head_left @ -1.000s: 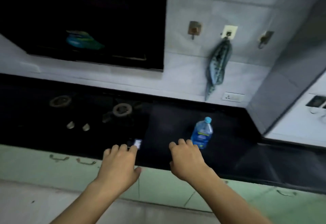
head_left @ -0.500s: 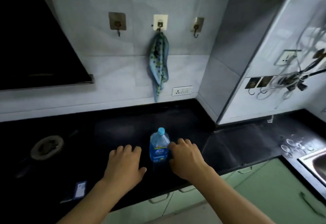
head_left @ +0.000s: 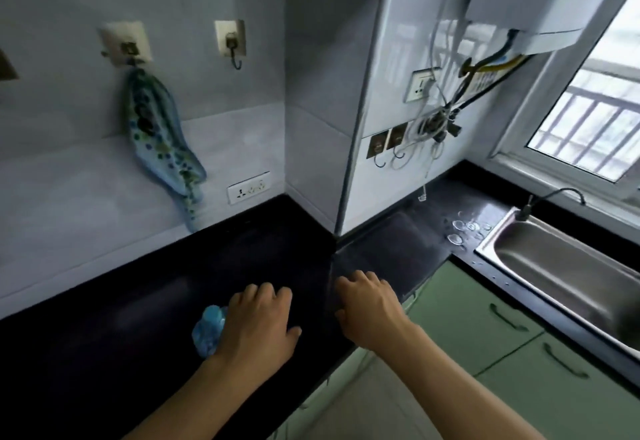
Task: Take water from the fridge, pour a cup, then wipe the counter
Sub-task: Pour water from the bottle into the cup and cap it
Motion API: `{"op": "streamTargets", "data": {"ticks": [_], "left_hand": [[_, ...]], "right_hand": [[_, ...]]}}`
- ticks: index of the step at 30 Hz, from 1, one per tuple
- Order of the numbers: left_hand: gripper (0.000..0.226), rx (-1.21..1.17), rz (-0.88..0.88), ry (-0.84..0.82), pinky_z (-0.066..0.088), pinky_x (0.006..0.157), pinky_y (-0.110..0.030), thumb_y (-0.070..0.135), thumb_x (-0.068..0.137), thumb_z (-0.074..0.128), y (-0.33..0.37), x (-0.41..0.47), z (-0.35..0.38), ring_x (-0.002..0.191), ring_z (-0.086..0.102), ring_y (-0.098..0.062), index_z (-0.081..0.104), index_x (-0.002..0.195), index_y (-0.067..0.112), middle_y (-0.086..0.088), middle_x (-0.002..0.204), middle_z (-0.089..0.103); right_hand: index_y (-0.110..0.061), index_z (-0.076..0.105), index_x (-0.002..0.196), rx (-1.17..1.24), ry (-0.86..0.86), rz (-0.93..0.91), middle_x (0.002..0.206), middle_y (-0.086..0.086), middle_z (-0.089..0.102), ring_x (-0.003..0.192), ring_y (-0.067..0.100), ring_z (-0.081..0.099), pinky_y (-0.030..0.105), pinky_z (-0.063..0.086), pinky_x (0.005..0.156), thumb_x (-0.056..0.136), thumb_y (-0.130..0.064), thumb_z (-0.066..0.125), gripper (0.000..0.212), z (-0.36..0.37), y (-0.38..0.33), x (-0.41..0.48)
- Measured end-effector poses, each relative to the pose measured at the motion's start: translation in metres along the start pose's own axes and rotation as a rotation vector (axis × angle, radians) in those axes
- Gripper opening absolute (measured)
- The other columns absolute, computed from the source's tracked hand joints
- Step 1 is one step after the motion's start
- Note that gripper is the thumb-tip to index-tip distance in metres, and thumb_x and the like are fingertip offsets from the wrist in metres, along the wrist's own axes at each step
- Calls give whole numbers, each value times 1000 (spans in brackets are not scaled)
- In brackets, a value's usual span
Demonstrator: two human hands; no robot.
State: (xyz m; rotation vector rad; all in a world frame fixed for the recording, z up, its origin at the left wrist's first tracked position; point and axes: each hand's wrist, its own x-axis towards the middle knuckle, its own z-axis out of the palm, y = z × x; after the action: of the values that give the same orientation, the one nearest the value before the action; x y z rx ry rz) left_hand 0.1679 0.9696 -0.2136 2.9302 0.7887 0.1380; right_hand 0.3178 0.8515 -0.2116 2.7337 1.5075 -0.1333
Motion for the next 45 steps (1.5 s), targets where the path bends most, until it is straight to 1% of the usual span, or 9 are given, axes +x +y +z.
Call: {"op": "streamTargets", "data": {"ticks": [8, 12, 17, 21, 25, 29, 32, 38, 45], "left_hand": [[39, 32, 75, -82, 41, 98, -36, 55, 88, 57, 107, 92, 27, 111, 52, -21, 51, 115, 27, 2, 115, 57], [39, 37, 57, -118, 39, 102, -35, 53, 91, 54, 181, 143, 51, 116, 50, -20, 50, 120, 27, 3, 120, 56], [38, 28, 27, -166, 40, 100, -36, 53, 89, 55, 251, 195, 76, 114, 51, -21, 52, 117, 27, 2, 119, 57], [40, 34, 21, -192, 40, 100, -37, 53, 89, 55, 283, 227, 92, 114, 51, -22, 52, 119, 26, 1, 119, 57], [40, 46, 42, -187, 40, 99, -37, 51, 90, 56, 296, 260, 107, 113, 52, -22, 52, 119, 25, 1, 118, 58], [42, 48, 77, -198, 42, 99, -37, 50, 90, 56, 301, 298, 125, 113, 53, -23, 53, 121, 23, -1, 120, 59], [43, 48, 109, -233, 40, 102, -38, 49, 91, 55, 307, 328, 141, 117, 51, -23, 51, 124, 22, -2, 124, 57], [44, 130, 162, -306, 39, 103, -40, 46, 92, 55, 324, 370, 174, 119, 51, -27, 48, 126, 21, -6, 127, 56], [33, 49, 79, -348, 41, 99, -37, 43, 94, 52, 346, 394, 210, 116, 52, -23, 51, 119, 22, -2, 123, 58]], "right_hand": [[-18, 54, 104, 82, 45, 124, 105, 6, 56, 102, 31, 55, 37, 43, 80, 90, -36, 54, 23, 13, 149, 6], [-17, 55, 103, 105, 34, 139, 105, 6, 57, 102, 30, 54, 36, 41, 80, 87, -24, 56, 17, 17, 248, 18], [-16, 55, 102, 89, 6, 162, 104, 5, 57, 103, 30, 54, 37, 39, 78, 85, -21, 59, 18, 25, 348, 32], [-18, 56, 107, 105, -9, 181, 108, 5, 58, 105, 30, 54, 36, 44, 81, 84, -26, 59, 24, 35, 406, 44], [-19, 56, 104, 147, -7, 232, 105, 5, 60, 102, 30, 58, 34, 46, 75, 82, -28, 56, 24, 49, 445, 62], [-18, 57, 95, 189, 14, 298, 99, 6, 62, 93, 32, 62, 34, 45, 68, 83, -23, 52, 14, 59, 469, 81], [-19, 58, 97, 208, 28, 347, 97, 4, 64, 90, 31, 64, 32, 39, 63, 87, -26, 51, 14, 65, 487, 95], [-19, 58, 99, 304, -40, 434, 103, 8, 66, 98, 34, 64, 37, 52, 75, 85, -34, 55, 21, 88, 522, 129], [-17, 49, 97, 387, -185, 452, 101, 9, 66, 96, 34, 63, 37, 50, 75, 86, -26, 52, 15, 131, 572, 169]]}}
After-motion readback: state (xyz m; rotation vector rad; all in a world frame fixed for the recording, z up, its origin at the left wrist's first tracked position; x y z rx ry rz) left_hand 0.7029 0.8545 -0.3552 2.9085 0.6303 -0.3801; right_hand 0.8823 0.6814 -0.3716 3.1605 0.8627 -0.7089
